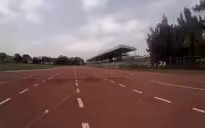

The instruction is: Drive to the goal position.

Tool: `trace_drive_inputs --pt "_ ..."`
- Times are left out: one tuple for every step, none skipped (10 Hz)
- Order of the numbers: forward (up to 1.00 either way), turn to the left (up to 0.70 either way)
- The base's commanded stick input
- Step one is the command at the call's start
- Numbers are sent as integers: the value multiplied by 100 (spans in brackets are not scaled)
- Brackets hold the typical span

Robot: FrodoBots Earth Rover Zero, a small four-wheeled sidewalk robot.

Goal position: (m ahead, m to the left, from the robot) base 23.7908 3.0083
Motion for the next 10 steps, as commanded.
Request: trace_drive_inputs --pt "45 0" --pt "45 0" --pt "45 0" --pt "45 0" --pt "45 0" --pt "45 0" --pt "45 0" --pt "45 0" --pt "45 0" --pt "45 0"
